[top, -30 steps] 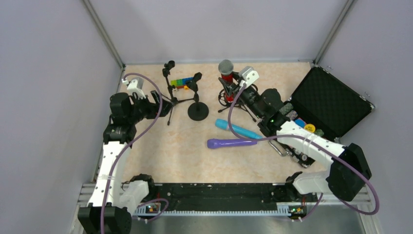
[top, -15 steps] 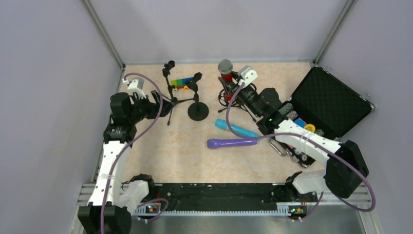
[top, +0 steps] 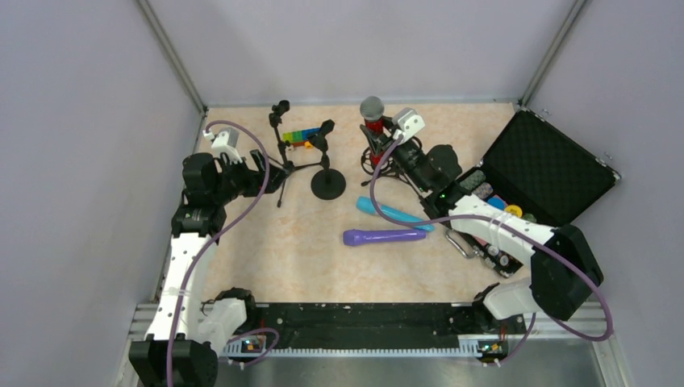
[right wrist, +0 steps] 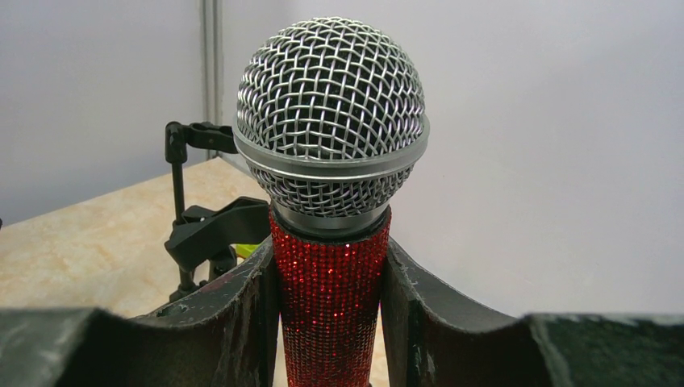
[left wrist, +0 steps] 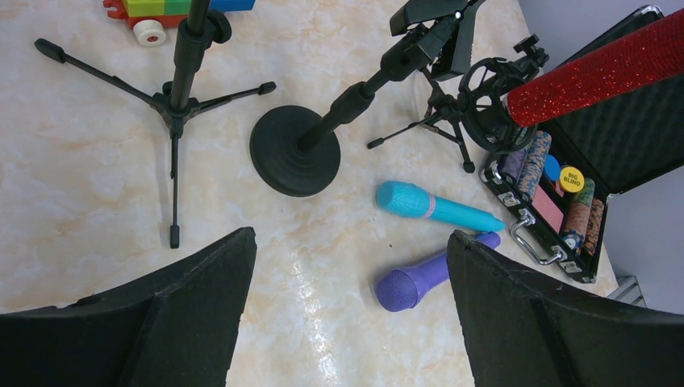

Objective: Attach the microphones to the stand

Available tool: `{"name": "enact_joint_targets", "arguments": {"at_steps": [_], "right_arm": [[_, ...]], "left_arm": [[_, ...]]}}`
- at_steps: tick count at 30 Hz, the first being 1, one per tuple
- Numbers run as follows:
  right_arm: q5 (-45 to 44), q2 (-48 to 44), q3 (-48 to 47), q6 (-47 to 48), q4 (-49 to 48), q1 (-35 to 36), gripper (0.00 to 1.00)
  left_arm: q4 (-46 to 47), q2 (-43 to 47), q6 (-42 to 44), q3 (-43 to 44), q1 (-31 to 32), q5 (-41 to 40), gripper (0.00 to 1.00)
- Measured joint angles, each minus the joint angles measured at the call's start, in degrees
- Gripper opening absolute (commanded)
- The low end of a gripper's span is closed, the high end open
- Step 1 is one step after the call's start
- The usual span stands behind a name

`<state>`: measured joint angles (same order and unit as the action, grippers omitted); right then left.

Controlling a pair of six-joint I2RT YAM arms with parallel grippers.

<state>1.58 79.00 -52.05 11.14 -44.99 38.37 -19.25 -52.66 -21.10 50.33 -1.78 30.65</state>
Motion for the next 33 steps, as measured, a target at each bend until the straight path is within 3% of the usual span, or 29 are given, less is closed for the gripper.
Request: {"name": "enact_joint_targets", "arguments": {"at_steps": [33], "right_arm": [[-1.1,3.2,4.8,-1.7,-13.3,-1.6,0.00]], "left_arm": [[0.2,-0.4,0.0,-0.2,0.0,0.4,0.92]]}}
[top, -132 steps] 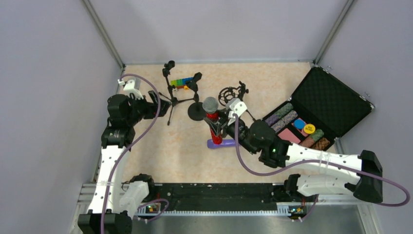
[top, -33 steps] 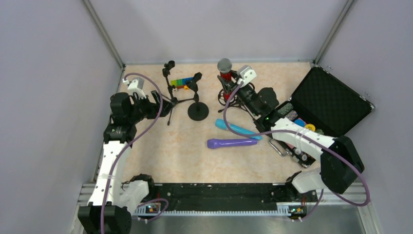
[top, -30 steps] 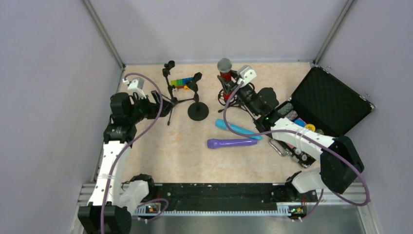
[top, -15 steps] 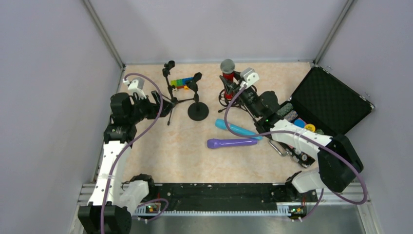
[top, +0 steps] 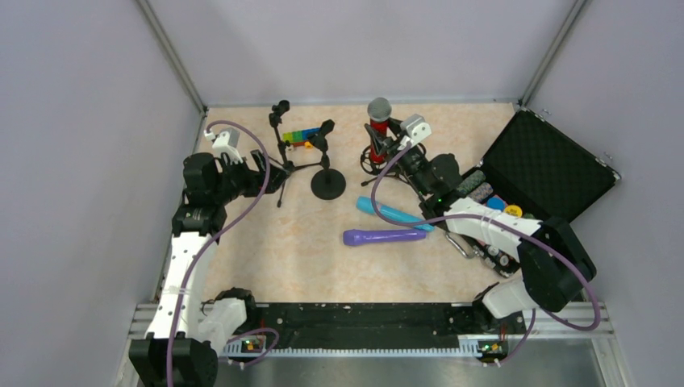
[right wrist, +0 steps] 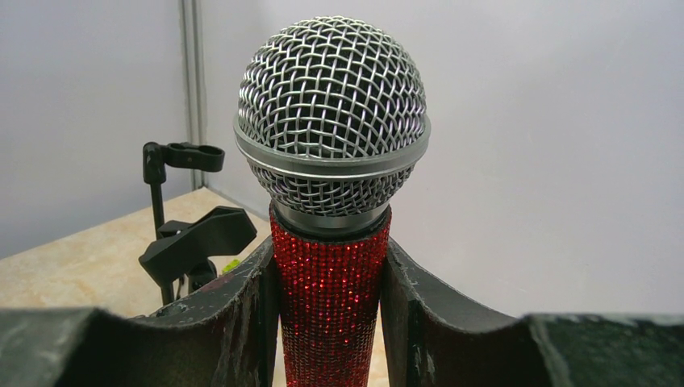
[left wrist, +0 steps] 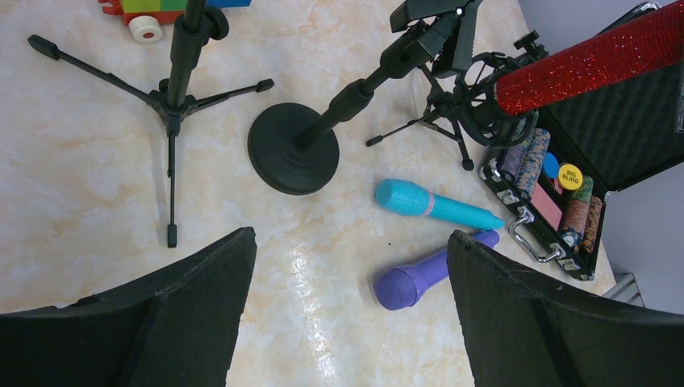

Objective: Attach the microphones to the stand

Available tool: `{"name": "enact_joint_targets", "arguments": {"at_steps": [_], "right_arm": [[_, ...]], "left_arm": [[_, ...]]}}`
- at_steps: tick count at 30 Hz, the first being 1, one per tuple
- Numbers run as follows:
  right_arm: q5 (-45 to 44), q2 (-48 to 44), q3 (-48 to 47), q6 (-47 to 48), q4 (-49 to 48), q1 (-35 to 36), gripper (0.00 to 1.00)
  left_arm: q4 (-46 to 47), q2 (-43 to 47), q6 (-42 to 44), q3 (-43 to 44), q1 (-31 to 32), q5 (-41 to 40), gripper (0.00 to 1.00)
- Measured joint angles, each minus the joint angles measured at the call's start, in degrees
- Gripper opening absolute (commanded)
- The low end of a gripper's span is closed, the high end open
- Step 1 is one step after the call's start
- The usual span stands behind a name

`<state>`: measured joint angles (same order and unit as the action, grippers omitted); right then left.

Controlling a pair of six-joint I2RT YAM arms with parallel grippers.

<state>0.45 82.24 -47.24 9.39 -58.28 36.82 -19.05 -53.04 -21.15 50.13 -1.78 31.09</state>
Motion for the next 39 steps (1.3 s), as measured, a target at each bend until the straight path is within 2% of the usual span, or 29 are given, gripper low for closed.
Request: {"name": "enact_joint_targets", "arguments": {"at_steps": [30,39], "right_arm": [[0.5,0.4,-0.3,5.7,2.8,0.0,0.00],[0.0,1.2,-3.1,6.2,11.6,0.0,0.00]], "left_arm": [[0.3,-0.7,-0.2,0.0,0.0,0.6,0.92],[0.4,-0.8,-0.2,0.0,0.0,0.6,0.92]]}}
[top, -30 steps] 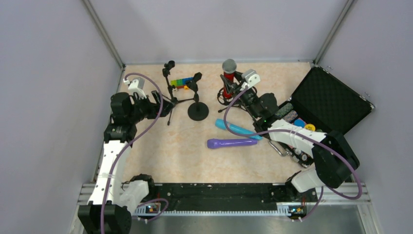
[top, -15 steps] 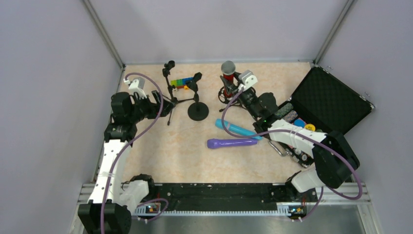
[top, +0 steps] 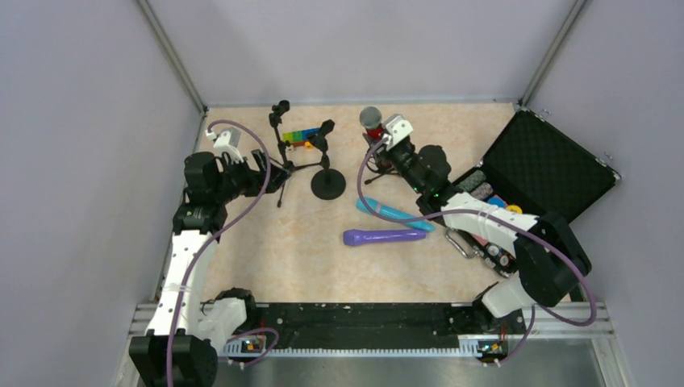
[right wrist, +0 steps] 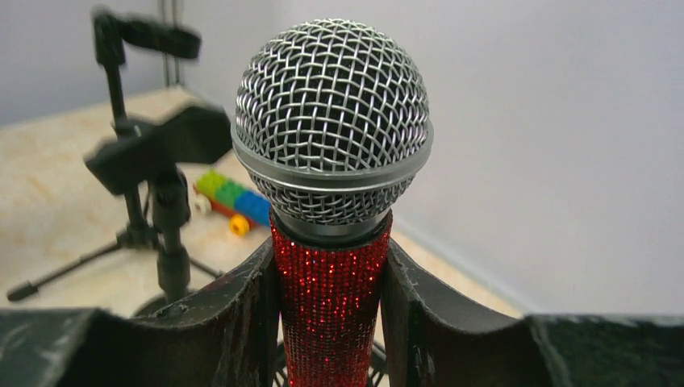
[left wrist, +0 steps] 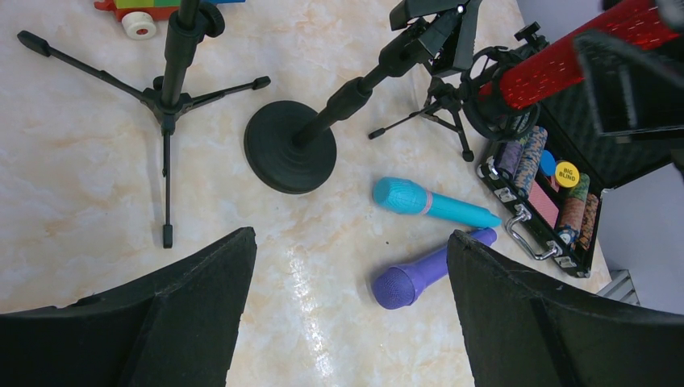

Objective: Attach the microphones to the stand

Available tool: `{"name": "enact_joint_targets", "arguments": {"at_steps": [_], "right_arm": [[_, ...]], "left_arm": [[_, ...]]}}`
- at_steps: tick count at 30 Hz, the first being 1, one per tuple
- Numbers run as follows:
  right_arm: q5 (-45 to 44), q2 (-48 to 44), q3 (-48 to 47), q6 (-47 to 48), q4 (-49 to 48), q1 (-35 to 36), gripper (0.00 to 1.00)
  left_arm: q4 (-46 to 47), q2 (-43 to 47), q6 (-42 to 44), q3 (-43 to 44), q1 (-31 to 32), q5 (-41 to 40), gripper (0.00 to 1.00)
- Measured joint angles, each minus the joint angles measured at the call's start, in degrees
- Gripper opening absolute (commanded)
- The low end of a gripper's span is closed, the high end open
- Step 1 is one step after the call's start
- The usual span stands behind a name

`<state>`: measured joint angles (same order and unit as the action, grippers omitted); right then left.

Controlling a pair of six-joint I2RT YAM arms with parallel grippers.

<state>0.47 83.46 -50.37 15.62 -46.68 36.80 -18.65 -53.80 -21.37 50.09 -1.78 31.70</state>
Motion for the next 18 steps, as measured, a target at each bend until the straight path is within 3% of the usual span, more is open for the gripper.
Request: {"name": "enact_joint_targets", "arguments": {"at_steps": [6,18], "right_arm": [[-1.8,2.5,0.0,0.5,7.8,-0.5,0.00],[-2.8,2.5,2.4,-0.7,5.9,-0.6,0.00]], "left_arm": [[0.0,0.0,0.0,0.0,0.0,0.0,0.92],[0.2,0.0,0.0,0.0,0.0,0.0,0.92]]}}
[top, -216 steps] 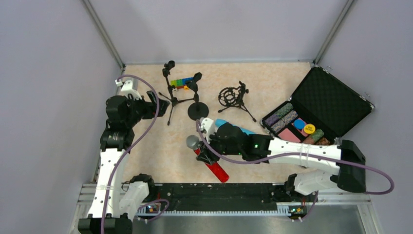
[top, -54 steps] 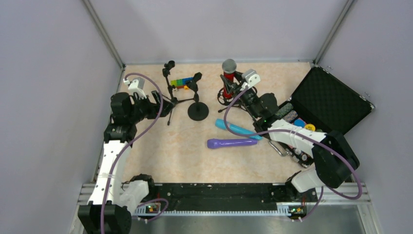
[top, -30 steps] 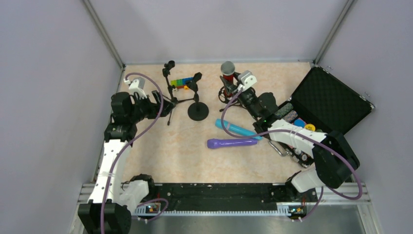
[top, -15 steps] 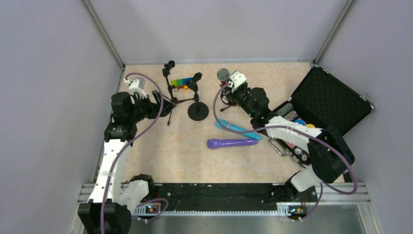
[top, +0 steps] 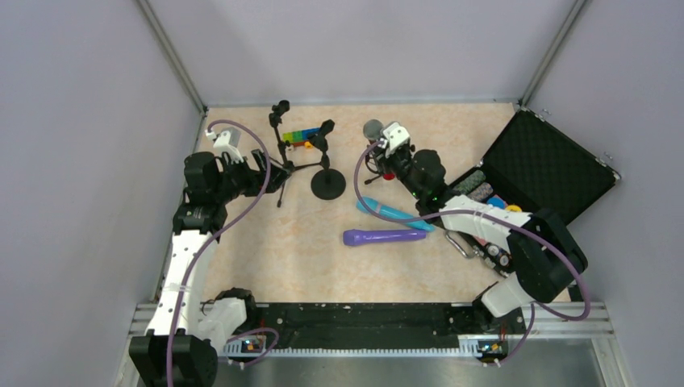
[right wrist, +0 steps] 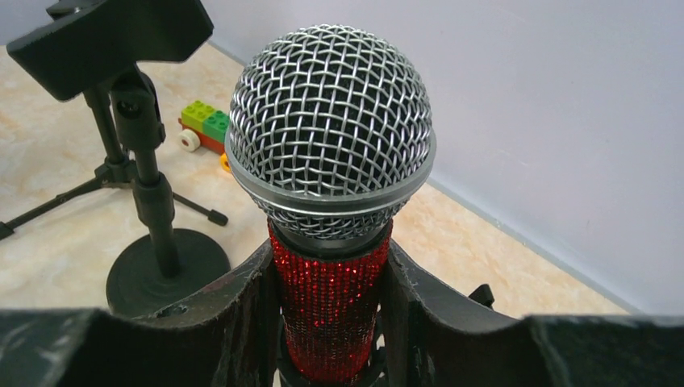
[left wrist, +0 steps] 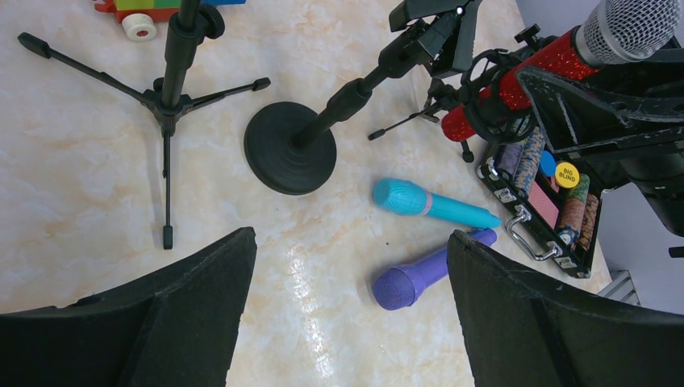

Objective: Attach the microphones to the stand

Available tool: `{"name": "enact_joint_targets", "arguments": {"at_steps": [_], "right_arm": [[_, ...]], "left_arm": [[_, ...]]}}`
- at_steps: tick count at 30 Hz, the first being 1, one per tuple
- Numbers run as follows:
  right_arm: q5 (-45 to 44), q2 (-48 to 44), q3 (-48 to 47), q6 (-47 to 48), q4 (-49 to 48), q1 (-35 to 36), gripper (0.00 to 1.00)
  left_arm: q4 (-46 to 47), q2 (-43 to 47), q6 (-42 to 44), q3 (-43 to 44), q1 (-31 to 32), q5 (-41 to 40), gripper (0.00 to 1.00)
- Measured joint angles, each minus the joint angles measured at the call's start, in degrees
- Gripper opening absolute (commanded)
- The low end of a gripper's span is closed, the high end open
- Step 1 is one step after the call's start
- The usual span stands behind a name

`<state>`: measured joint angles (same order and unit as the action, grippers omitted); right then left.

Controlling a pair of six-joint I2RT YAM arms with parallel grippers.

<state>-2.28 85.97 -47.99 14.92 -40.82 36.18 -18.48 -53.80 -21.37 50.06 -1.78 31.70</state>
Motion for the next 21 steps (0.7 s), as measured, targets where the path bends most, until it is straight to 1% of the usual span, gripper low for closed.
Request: {"name": "enact_joint_targets", "arguments": {"at_steps": [6,8,10,11,12,14,15,17,18,21], "right_arm": [[-0.6,-0.3,3.3,-0.5,-1.5,0.0,0.00],[-0.7,-0.6,4.4,-0.6,-1.8,0.0,0.03],[-0.7,-0.7,5.0,-0.9,-2.0,0.0,0.09],[-0.7,-0.8,5.1,-1.0,-2.2,0.0,0.14],[-0.7,-0.9,5.2,-1.2,-2.3,0.0,0.29],[-0.7,-1.2,5.2,-1.5,-2.1,0.0,0.57],[-0.7,-1.3,5.2,-1.8,-1.8,0.0,0.67],[-0.6,-2.0,5.2,-3.0,-0.5,0.0,0.79],[-0.5,-2.4,5.2,-3.6,0.3,0.0,0.83],[0.3,-4.2,5.2,-5.0,2.7,0.0,0.90]], "left_arm": [[0.0,0.0,0.0,0.0,0.0,0.0,0.92],[0.0,0.0,0.0,0.0,0.0,0.0,0.92],[0.0,0.0,0.0,0.0,0.0,0.0,0.92],[0.0,0.0,0.0,0.0,0.0,0.0,0.92],[0.0,0.0,0.0,0.0,0.0,0.0,0.92],[0.0,0.0,0.0,0.0,0.0,0.0,0.92],[0.0,0.0,0.0,0.0,0.0,0.0,0.92],[0.0,0.0,0.0,0.0,0.0,0.0,0.92],[0.0,0.0,0.0,0.0,0.0,0.0,0.92],[0.0,0.0,0.0,0.0,0.0,0.0,0.92]]}}
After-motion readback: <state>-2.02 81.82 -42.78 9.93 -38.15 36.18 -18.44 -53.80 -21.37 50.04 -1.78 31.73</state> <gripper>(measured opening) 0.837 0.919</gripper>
